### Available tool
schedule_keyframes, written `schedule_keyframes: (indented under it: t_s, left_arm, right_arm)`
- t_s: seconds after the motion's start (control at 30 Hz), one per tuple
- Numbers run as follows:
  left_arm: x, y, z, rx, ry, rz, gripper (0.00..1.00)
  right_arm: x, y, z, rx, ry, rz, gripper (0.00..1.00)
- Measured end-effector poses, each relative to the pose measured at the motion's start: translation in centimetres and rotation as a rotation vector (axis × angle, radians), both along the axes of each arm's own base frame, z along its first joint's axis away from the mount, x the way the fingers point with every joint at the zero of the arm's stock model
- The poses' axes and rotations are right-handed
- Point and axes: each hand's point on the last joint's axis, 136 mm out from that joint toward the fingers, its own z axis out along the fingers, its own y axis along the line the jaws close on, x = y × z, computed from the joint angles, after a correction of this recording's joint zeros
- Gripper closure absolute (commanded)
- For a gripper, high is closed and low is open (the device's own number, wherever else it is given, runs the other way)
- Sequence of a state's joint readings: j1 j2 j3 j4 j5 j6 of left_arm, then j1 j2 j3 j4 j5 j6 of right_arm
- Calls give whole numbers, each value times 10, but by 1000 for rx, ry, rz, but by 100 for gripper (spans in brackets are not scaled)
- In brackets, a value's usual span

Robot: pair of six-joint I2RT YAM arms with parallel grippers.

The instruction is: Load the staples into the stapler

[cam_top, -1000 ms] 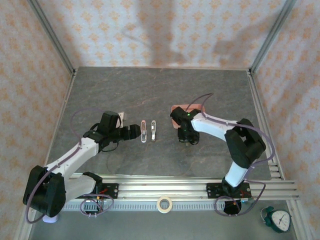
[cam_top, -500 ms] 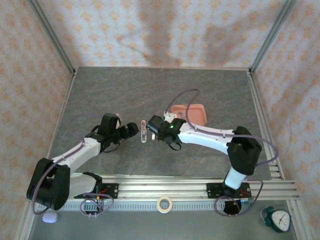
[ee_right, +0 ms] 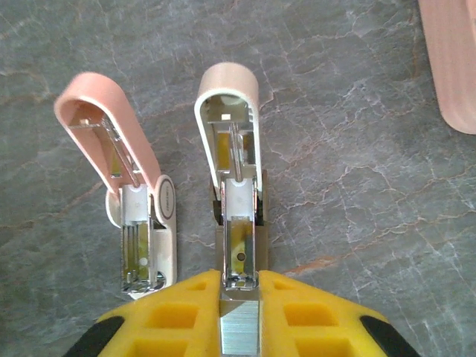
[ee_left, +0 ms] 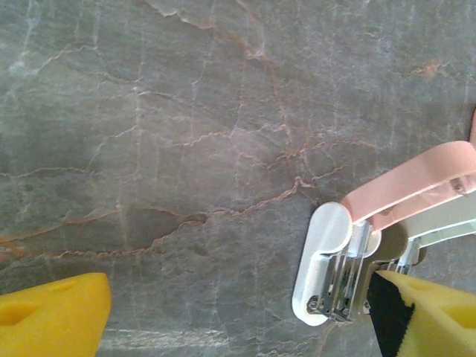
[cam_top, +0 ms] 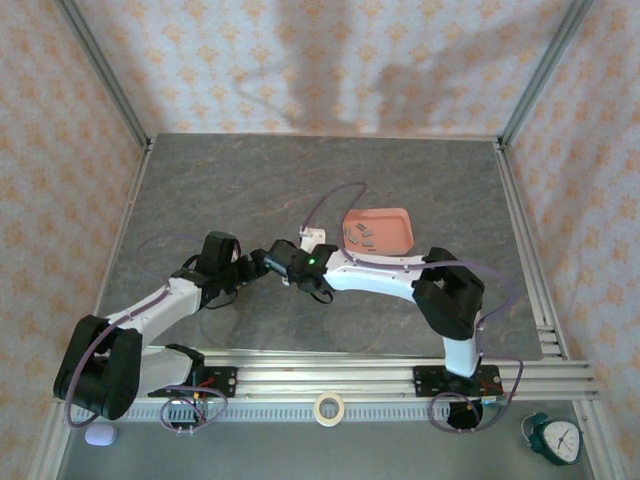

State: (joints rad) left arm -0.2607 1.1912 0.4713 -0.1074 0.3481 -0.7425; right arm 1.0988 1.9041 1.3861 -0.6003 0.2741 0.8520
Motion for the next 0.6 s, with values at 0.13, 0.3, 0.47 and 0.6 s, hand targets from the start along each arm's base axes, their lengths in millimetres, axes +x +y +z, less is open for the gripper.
schedule_keyframes:
  t_s: [0.13,0.3,0.47,0.6]
  left_arm:
    - [-4,3,-5,1,18,21,10]
    - [-7,3,-9,3,29,21,10]
    - [-8,4,-9,4,33,21,10]
    - [-8,4,-10,6,33,20,10]
  right_arm:
    - [1,1,-6,-23,0,18,83]
    - [5,6,-3,-18,-17,48,83]
    - [10,8,-6,-25,-22,59,83]
    - [13,6,-12,-41,-16,57,83]
